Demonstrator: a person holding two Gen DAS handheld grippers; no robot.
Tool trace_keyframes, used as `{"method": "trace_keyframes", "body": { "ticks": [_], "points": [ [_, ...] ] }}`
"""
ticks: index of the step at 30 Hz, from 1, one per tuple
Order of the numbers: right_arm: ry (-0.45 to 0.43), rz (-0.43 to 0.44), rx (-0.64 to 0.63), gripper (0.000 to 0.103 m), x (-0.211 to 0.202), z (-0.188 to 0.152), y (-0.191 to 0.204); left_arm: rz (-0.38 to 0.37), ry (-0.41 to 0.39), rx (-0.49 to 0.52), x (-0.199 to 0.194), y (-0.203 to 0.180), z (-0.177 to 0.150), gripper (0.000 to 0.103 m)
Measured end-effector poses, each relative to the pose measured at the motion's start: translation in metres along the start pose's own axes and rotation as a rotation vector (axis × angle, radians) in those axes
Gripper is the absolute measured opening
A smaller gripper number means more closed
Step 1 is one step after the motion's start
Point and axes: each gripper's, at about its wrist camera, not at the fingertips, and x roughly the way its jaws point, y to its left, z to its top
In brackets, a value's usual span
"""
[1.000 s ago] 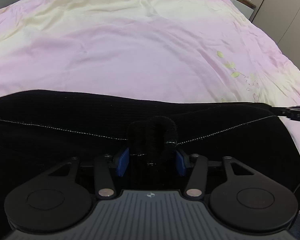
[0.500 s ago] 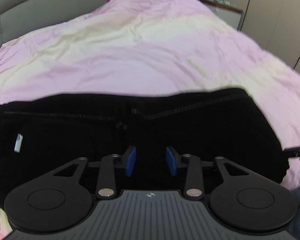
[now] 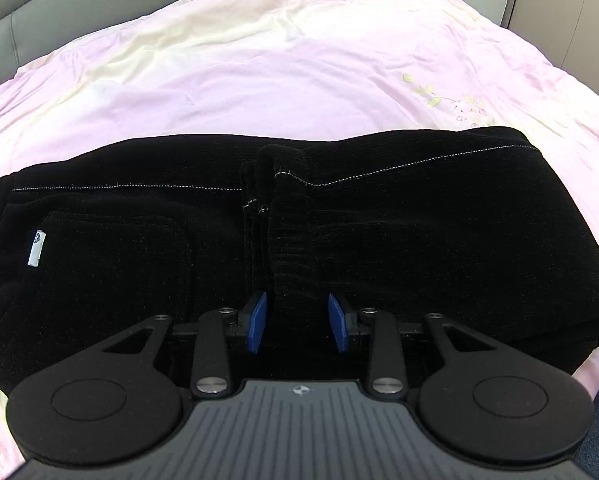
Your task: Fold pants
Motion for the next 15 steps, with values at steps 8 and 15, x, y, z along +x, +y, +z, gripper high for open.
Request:
{"method": "trace_keyframes", "body": {
  "ticks": [8, 15],
  "points": [
    [0.056, -0.076, 0.008, 0.006, 0.022, 0.004, 0.002, 0.037, 0.033, 0.041, 0.009, -0.007, 0.006, 0.038],
    [0.073, -0.12, -0.004, 0.0, 0.01, -0.011, -0.005, 0.031, 0.027, 0.03, 0.006, -0.006, 0.004, 0.039]
  ]
}}
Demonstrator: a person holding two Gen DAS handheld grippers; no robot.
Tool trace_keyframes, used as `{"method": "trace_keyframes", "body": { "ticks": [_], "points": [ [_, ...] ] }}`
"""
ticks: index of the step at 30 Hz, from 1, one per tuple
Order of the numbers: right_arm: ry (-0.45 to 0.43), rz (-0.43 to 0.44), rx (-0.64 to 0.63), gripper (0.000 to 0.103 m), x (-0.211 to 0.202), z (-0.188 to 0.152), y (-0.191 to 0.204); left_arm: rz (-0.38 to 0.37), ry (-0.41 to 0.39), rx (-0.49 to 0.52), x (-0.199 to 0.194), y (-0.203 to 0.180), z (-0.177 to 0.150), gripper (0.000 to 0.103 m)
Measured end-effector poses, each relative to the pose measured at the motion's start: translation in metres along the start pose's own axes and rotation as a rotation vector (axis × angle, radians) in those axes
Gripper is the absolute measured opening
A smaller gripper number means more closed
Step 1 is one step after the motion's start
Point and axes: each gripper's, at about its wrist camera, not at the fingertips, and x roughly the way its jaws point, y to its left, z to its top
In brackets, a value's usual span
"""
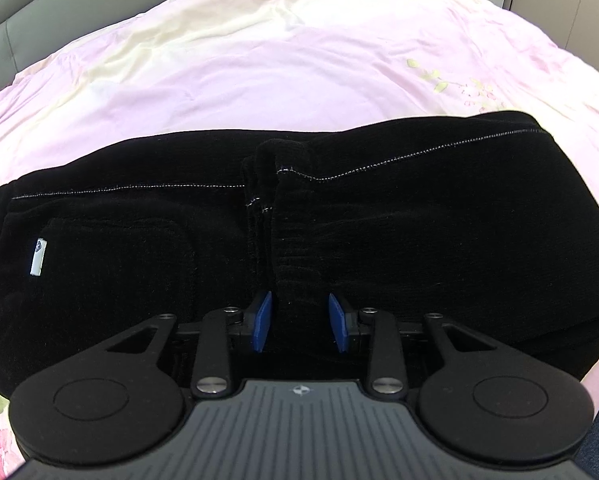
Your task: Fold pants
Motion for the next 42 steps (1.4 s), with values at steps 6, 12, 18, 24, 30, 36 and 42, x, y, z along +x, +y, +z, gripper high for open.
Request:
{"method": "trace_keyframes", "body": {
  "ticks": [6, 12, 18, 24, 30, 36, 42],
  "points": [
    [-0.044, 0.034, -0.023, 0.0, -0.034, -0.005, -0.019, -0.023, -0.048, -0.036, -0.03, 0.014, -0.008, 0.041],
    [-0.113, 0.047, -0.24, 0.003, -0.052, 0.027, 0.012, -0.015, -0.099, -0.152, -0.077, 0.075, -0.016, 0.056],
    [-0.182, 0.1, -0.417, 0.02, -0.054, 0.067, 0.068, 0.051, -0.145, -0.419, -0.105, 0.167, -0.038, 0.071],
    [-0.191, 0.181, -0.57, 0.021, -0.028, 0.11, 0.127, 0.088, -0.148, -0.651, -0.099, 0.252, -0.069, 0.075],
    [-0.182, 0.197, -0.747, 0.032, 0.002, 0.151, 0.184, 0.045, -0.139, -0.822, -0.071, 0.308, -0.104, 0.085],
    [-0.134, 0.224, -0.816, 0.033, 0.043, 0.186, 0.211, -0.139, -0.164, -1.063, -0.029, 0.34, -0.134, 0.086],
    [-0.063, 0.28, -0.975, 0.032, 0.068, 0.204, 0.231, -0.243, -0.212, -1.078, 0.002, 0.352, -0.125, 0.088]
  ]
}}
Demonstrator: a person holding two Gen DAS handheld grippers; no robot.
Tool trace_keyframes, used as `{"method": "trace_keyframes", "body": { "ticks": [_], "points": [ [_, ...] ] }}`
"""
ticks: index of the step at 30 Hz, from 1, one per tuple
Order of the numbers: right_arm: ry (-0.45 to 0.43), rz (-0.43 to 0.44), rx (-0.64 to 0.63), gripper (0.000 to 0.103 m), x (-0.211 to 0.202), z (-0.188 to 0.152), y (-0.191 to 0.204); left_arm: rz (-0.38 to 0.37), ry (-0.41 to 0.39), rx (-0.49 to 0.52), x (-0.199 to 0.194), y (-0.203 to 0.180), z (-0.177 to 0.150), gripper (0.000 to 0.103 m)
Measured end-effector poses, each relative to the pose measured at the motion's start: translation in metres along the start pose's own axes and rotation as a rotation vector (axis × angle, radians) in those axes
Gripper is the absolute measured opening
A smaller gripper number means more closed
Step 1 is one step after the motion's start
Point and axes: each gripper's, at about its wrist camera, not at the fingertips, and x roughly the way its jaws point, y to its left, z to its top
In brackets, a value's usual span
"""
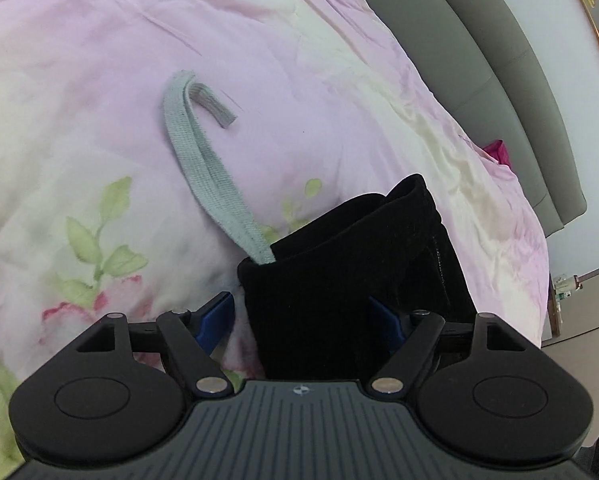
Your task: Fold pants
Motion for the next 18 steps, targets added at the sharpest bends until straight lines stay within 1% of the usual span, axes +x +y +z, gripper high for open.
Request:
{"method": "trace_keyframes", "body": {
  "ticks": [3, 5, 6, 7, 8, 9, 10, 11, 12, 15, 18],
  "points": [
    [0.046, 0.039, -0.078, 0.032, 0.017, 0.008, 0.0, -0.035, 0.005, 0.005, 0.014, -0.001, 0.003, 0.089],
    [0.072, 0.064, -0.09, 0.032, 0.027, 0.012, -0.002, -0.034, -0.003, 0.019, 0.018, -0.003, 0.004, 0.084],
    [0.086, 0.076, -0.085, 0.032, 0.032, 0.013, -0.005, -0.032, -0.008, 0.025, 0.019, -0.003, 0.004, 0.077],
    [0.097, 0.086, -0.079, 0.032, 0.036, 0.015, -0.007, -0.029, -0.013, 0.029, 0.017, -0.003, 0.004, 0.072],
    [0.104, 0.09, -0.079, 0.032, 0.039, 0.015, -0.008, -0.027, -0.017, 0.036, 0.014, -0.004, 0.004, 0.062],
    [0.108, 0.092, -0.077, 0.032, 0.041, 0.016, -0.009, -0.031, -0.026, 0.047, 0.009, -0.006, 0.004, 0.049],
    [0.111, 0.09, -0.066, 0.032, 0.042, 0.017, -0.009, -0.043, -0.037, 0.058, 0.003, -0.01, 0.004, 0.043],
    [0.11, 0.086, -0.058, 0.032, 0.044, 0.019, -0.009, -0.057, -0.047, 0.065, -0.003, -0.014, 0.004, 0.034],
    [0.108, 0.08, -0.054, 0.032, 0.044, 0.018, -0.008, -0.069, -0.062, 0.073, -0.01, -0.021, 0.005, 0.029],
    [0.099, 0.057, -0.023, 0.032, 0.039, 0.014, -0.01, -0.103, -0.113, 0.116, -0.034, -0.052, 0.006, 0.027],
    [0.087, 0.032, 0.008, 0.032, 0.036, 0.011, -0.01, -0.115, -0.141, 0.199, -0.056, -0.095, 0.001, 0.026]
  ]
}}
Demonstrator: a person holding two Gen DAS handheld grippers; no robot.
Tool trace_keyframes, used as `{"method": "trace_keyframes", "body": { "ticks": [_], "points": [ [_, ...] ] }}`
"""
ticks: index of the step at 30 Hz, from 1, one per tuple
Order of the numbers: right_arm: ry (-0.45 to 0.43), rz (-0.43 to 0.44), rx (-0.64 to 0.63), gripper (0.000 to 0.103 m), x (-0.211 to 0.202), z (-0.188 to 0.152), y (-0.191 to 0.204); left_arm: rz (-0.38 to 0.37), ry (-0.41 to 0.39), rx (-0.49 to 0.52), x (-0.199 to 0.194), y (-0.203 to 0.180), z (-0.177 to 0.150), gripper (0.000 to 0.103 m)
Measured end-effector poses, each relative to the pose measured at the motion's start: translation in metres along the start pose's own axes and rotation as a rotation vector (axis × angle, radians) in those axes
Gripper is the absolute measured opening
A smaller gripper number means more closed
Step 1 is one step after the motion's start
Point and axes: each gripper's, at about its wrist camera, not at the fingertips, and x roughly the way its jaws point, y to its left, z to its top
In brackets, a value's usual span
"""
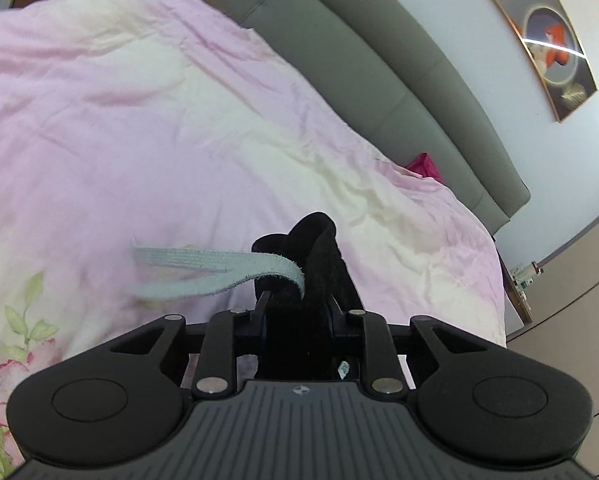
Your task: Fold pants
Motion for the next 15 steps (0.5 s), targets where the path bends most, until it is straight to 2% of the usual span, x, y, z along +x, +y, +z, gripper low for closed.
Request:
{"method": "trace_keyframes", "body": {
  "ticks": [4, 7, 11, 15],
  "points": [
    [-0.033, -0.035, 0.057, 0.032, -0.009, -0.006, 0.004, -0.014, -0.02, 0.149, -0.016, -0.077, -0.003, 0.026],
    [-0.084, -0.042, 0.135, 0.034, -0.031, -0.021, 0.002, -0.034, -0.04, 0.259, -0.027, -0.138, -0.016, 0.026],
    [-0.117, -0.081, 0.183, 0.035, -0.071, -0.073, -0.002, -0.067, -0.047, 0.414, -0.039, -0.219, -0.048, 0.026],
    [-0.133, -0.08, 0.318, 0.036, -0.102, -0.144, -0.013, -0.106, 0.003, 0.605, -0.033, -0.299, -0.103, 0.026]
  ]
}}
